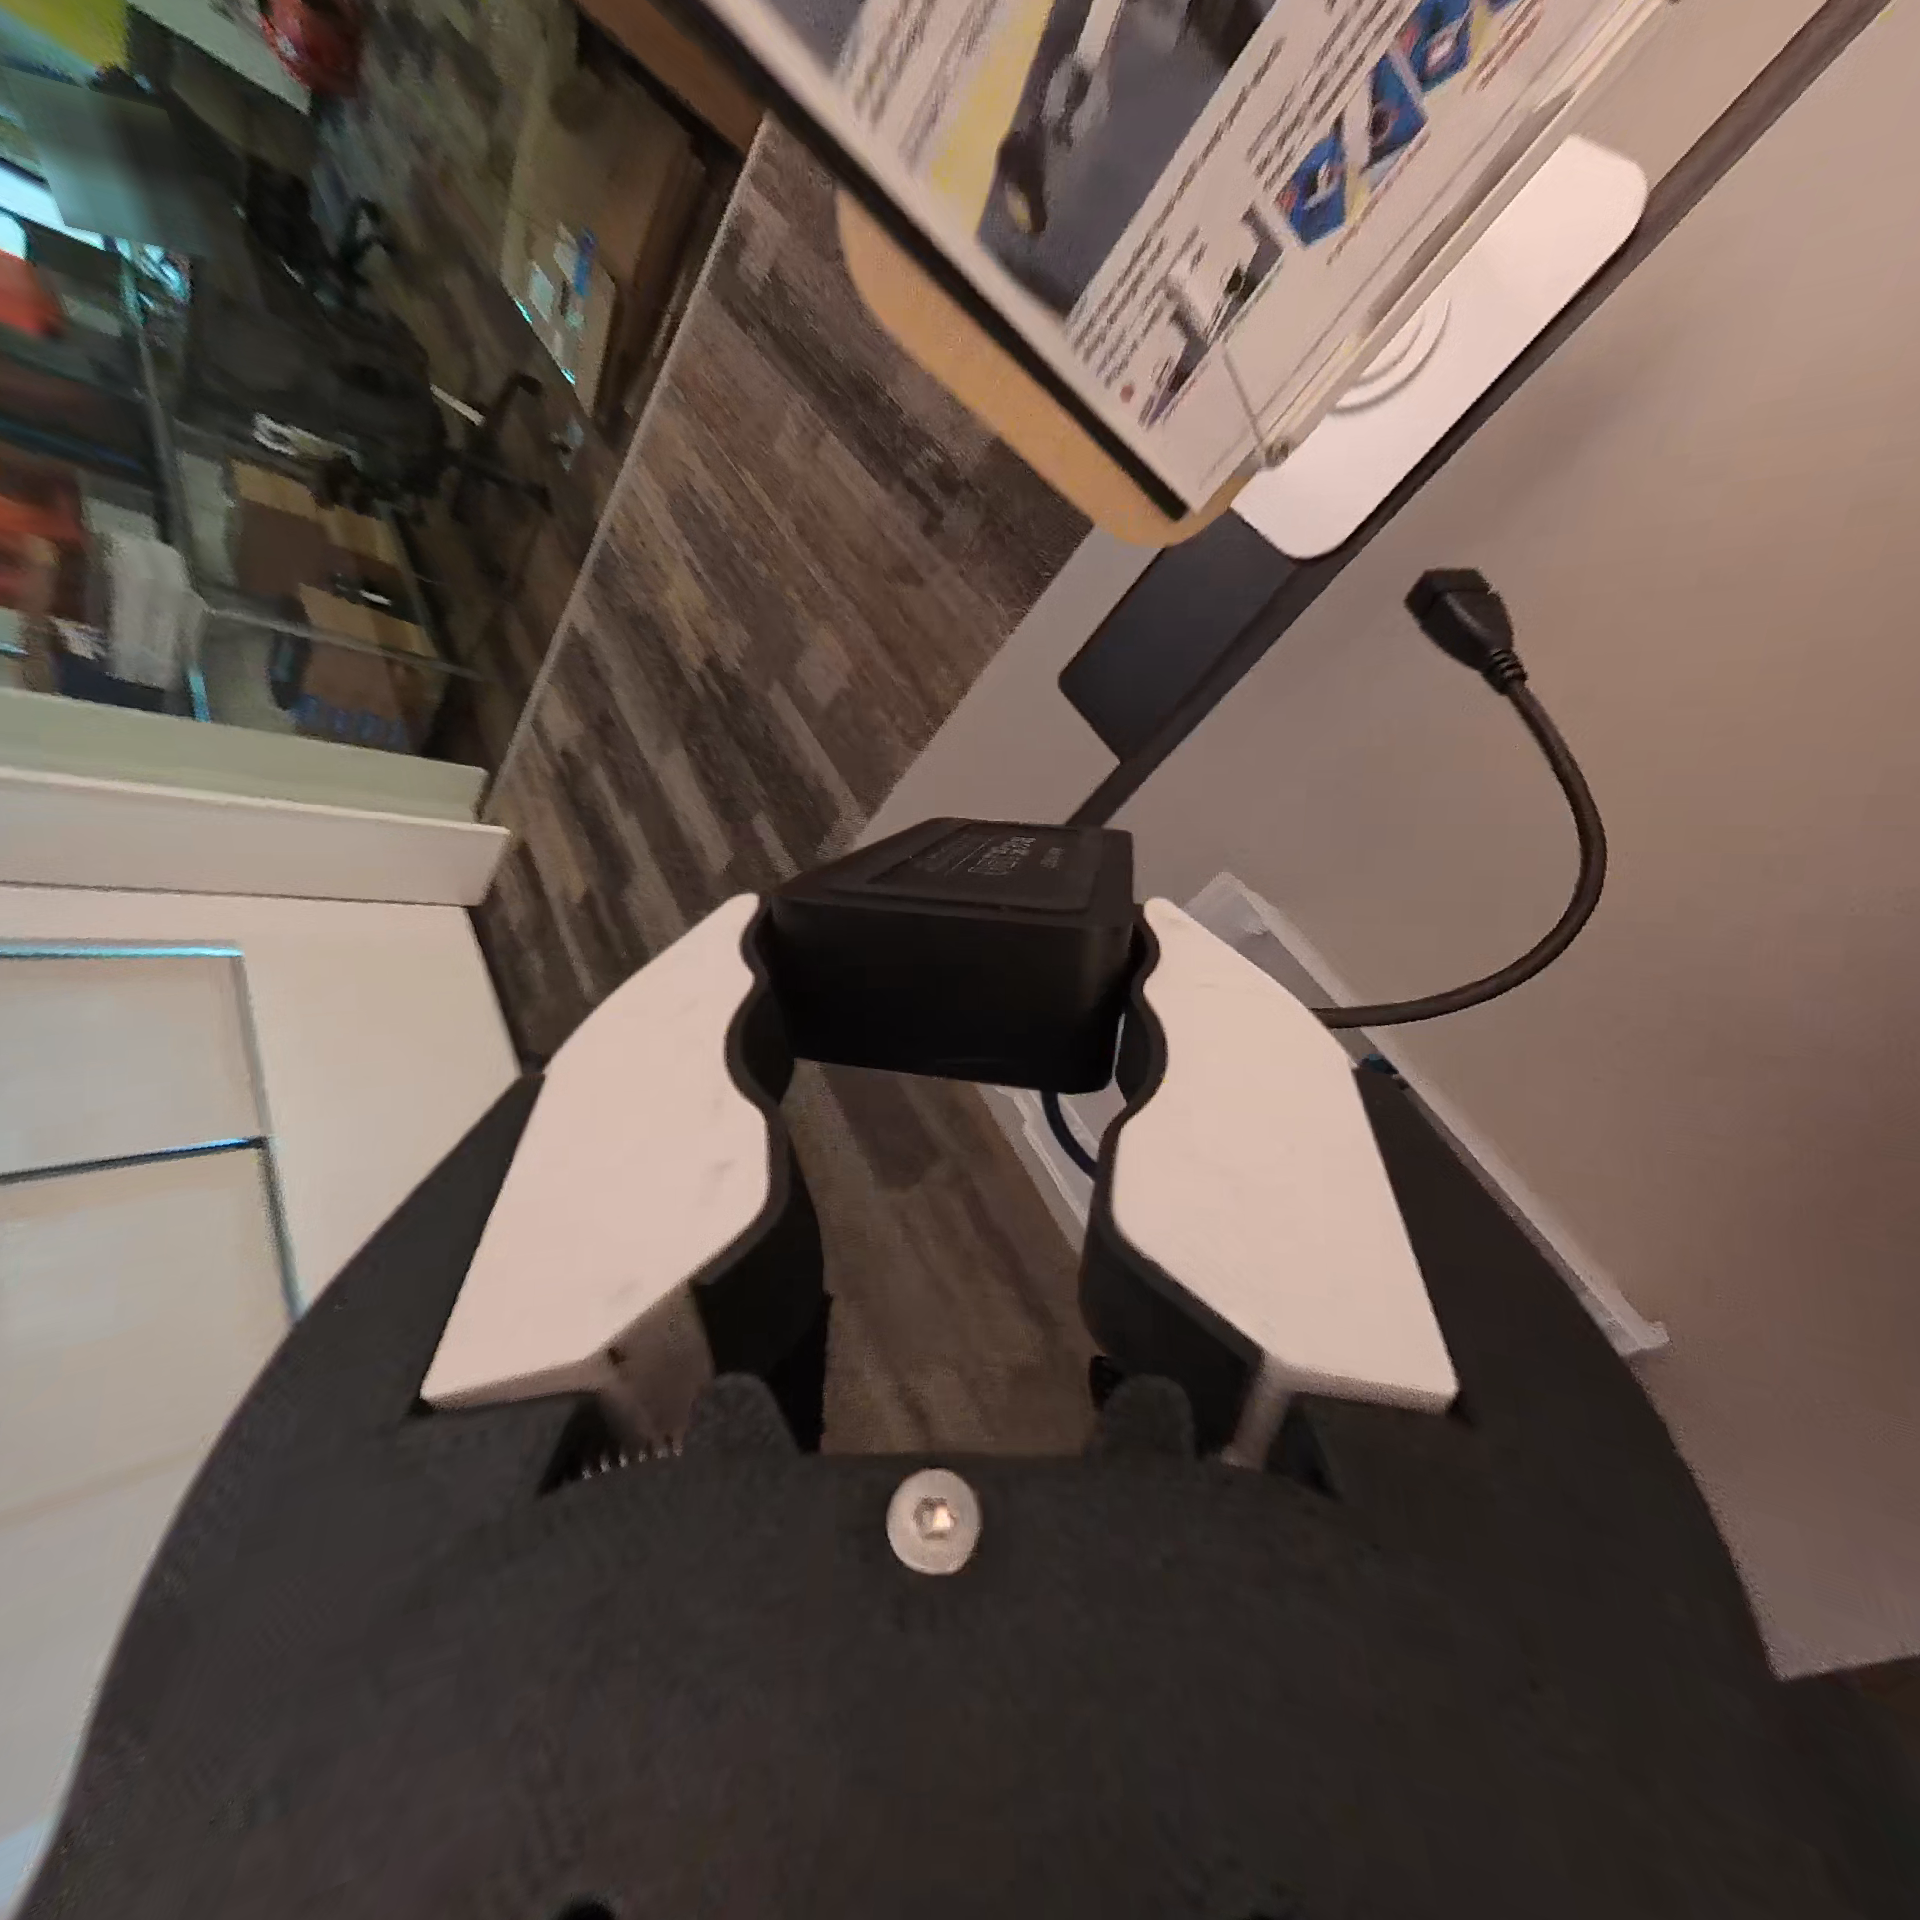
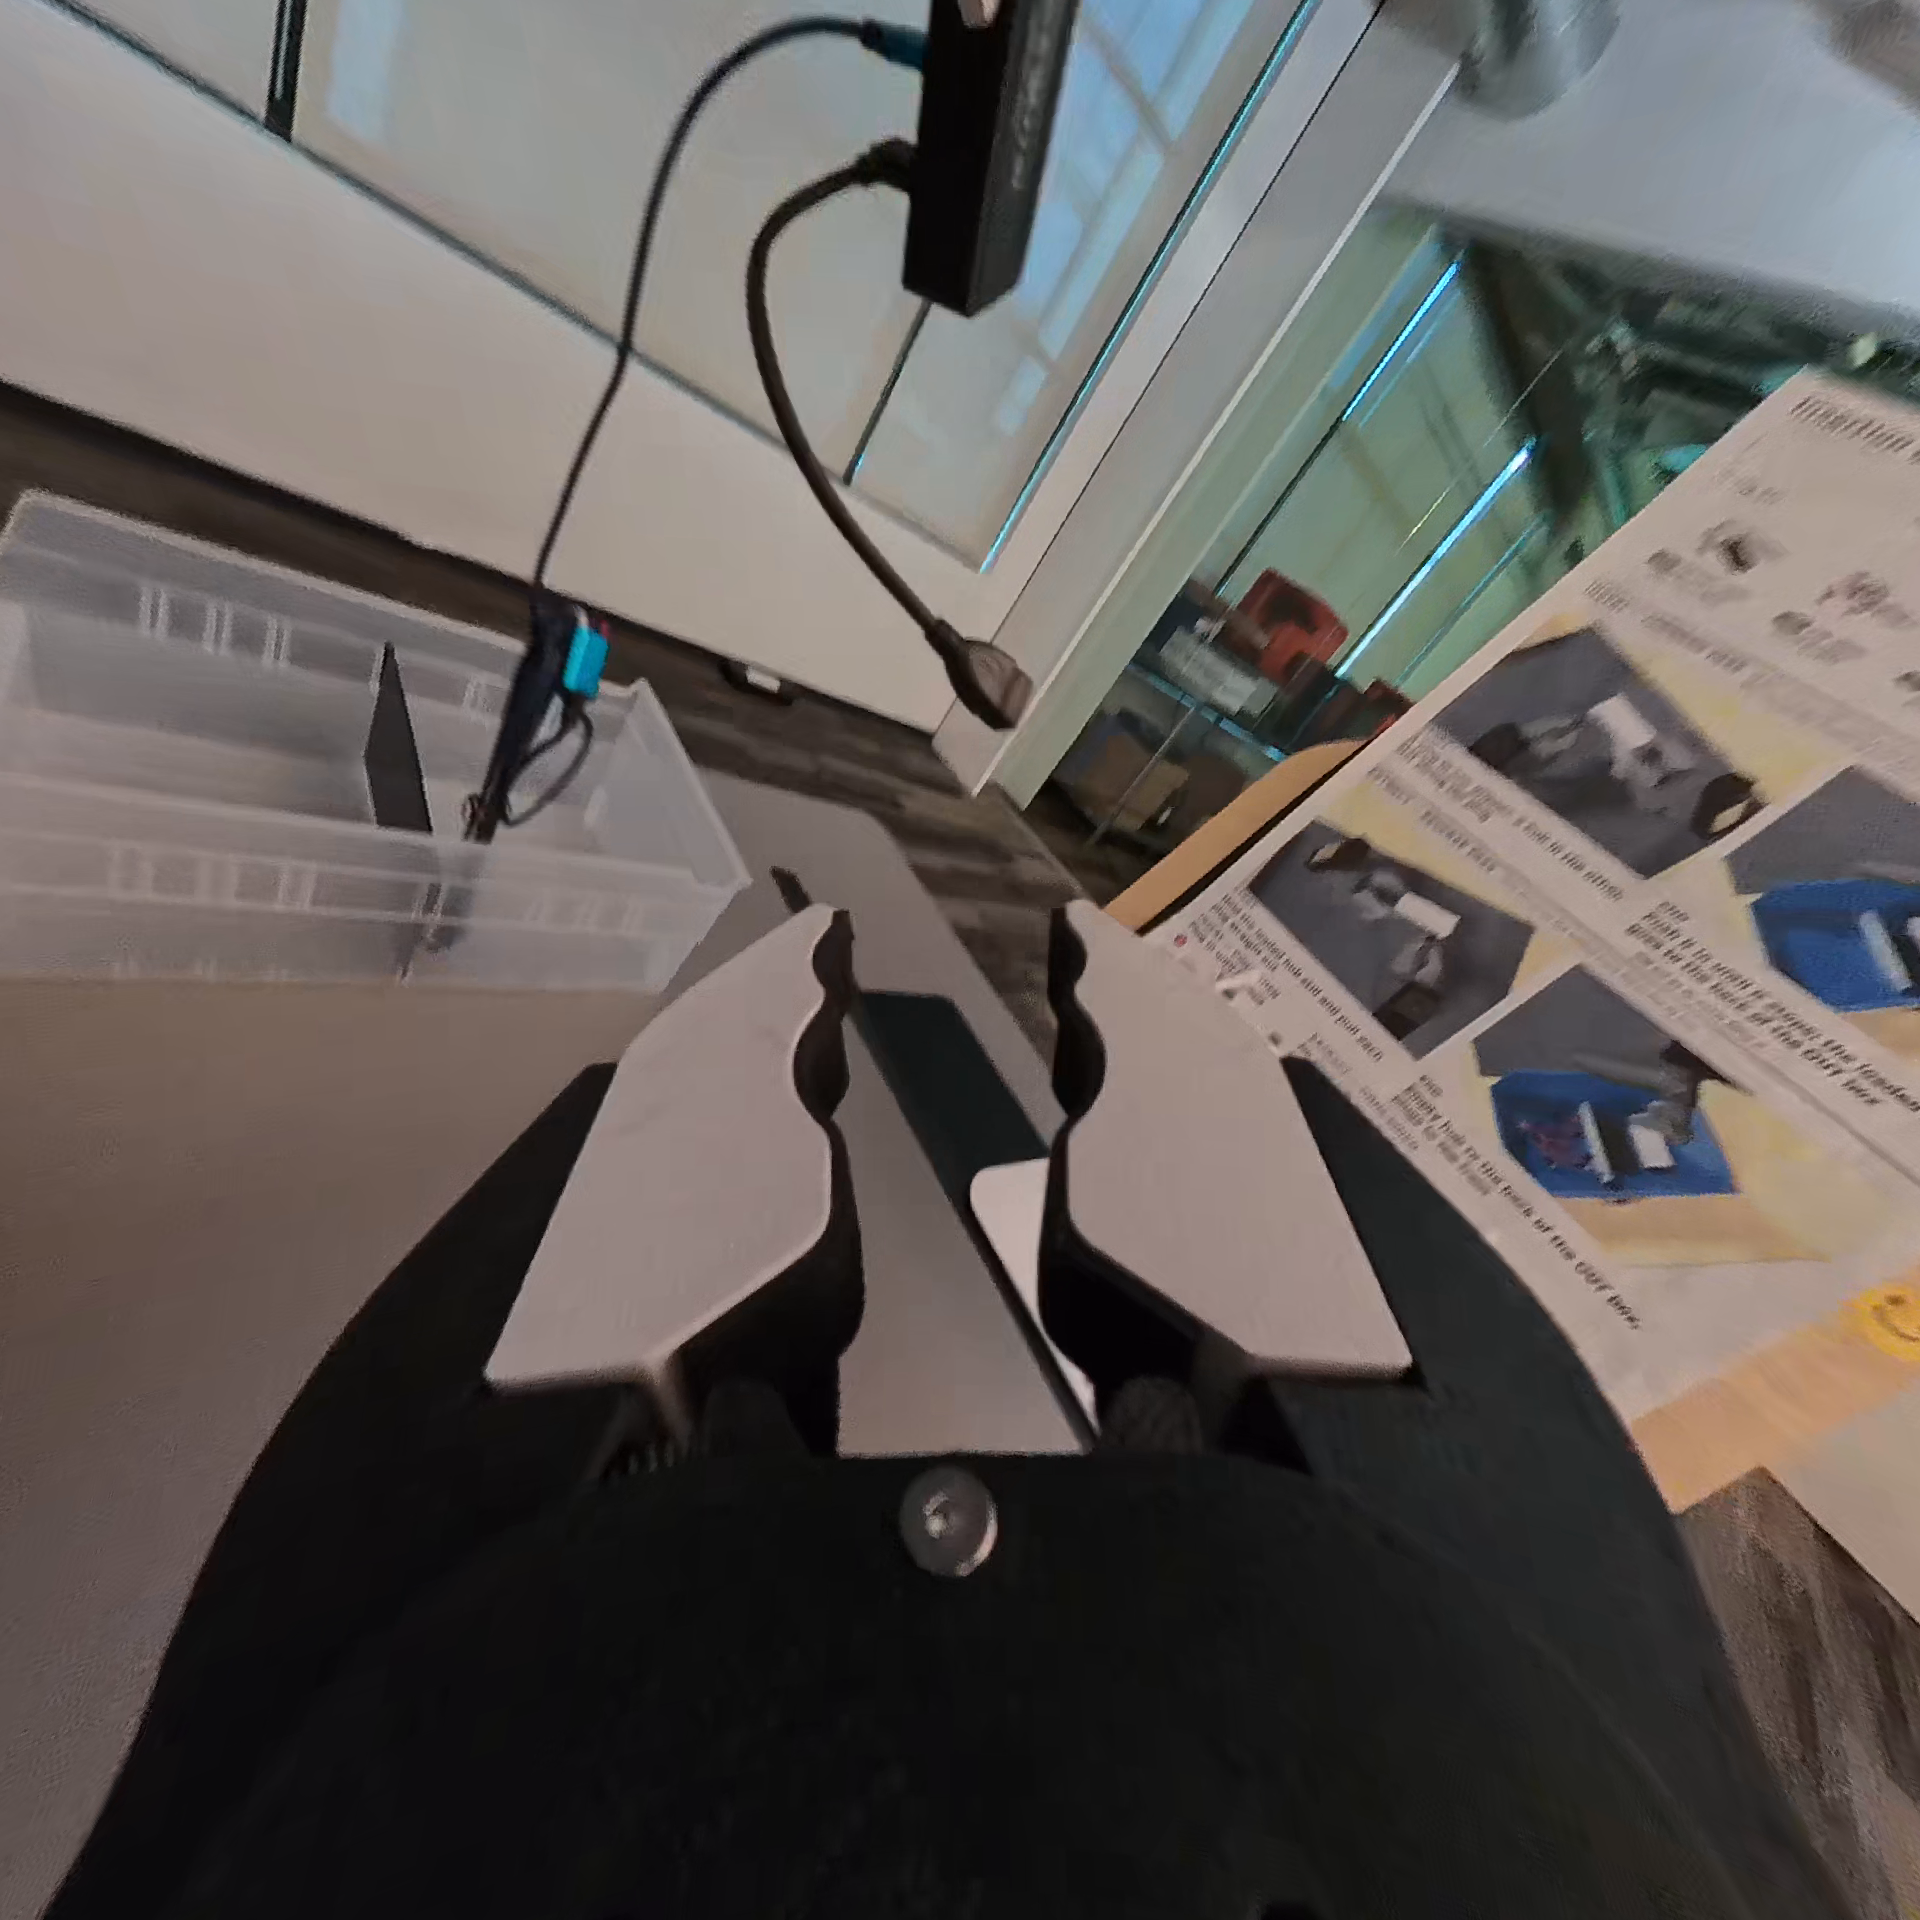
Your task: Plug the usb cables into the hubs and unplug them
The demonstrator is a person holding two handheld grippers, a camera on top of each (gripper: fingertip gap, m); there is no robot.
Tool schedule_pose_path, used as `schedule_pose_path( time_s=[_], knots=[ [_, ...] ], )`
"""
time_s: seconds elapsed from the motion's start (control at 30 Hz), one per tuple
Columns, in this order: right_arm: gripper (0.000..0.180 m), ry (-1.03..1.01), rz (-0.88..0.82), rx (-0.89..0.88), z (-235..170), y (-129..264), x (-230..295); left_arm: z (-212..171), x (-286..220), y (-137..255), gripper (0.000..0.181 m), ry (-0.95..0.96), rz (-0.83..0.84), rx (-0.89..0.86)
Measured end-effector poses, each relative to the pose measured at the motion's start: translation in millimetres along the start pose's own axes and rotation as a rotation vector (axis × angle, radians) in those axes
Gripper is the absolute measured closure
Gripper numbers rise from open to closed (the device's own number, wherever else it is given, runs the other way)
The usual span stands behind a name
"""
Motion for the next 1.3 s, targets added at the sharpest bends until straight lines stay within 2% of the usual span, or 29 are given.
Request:
schedule_pose_path(
  time_s=[0.17, 0.3, 0.43, 0.6, 0.67, 0.73, 0.97, 1.1, 1.3],
  knots=[
    [0.144, -0.005, -0.078, -0.096, 26.4, 30.5, -16.7, 76.4, 12.5, 61.5, 0.121, -0.111, 0.119, -0.042],
    [0.144, -0.018, -0.109, -0.134, 38.3, 58.6, -26.5, 127.1, 29.7, 117.1, 0.120, -0.096, 0.185, -0.090],
    [0.144, 0.042, -0.184, -0.125, 51.1, 93.1, -35.8, 161.4, 11.4, 152.9, 0.121, -0.049, 0.116, -0.150],
    [0.150, 0.019, -0.254, -0.304, 94.6, 160.5, -41.7, 164.5, -60.8, 131.4, 0.121, -0.082, -0.023, -0.103],
    [0.159, 0.005, -0.217, -0.400, 110.0, 181.7, -34.5, 163.4, -97.7, 117.3, 0.121, -0.109, -0.099, -0.098],
    [0.160, 0.001, -0.166, -0.457, 116.7, 189.8, -27.0, 163.4, -133.3, 105.0, 0.120, -0.145, -0.169, -0.101],
    [0.142, -0.134, -0.234, -0.252, 59.3, 146.1, -54.6, 171.5, -206.1, 67.3, 0.120, -0.127, -0.280, -0.018],
    [0.140, -0.196, -0.197, -0.241, 42.8, 119.7, -56.2, 181.1, -225.2, 58.8, 0.120, -0.138, -0.287, 0.012],
    [0.141, -0.313, -0.170, -0.279, 34.1, 106.7, -60.7, 190.9, -244.5, 50.4, 0.121, -0.143, -0.286, 0.048]
  ],
)
Point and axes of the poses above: each gripper's, where its closed fingertips meet, y back along the fingers, z out of its top, x = y × z across the jaws, the point moved 1 cm from there along y, back along the fingers, and after that the axes turned 7 degrees about z, right-handed, at the moved point
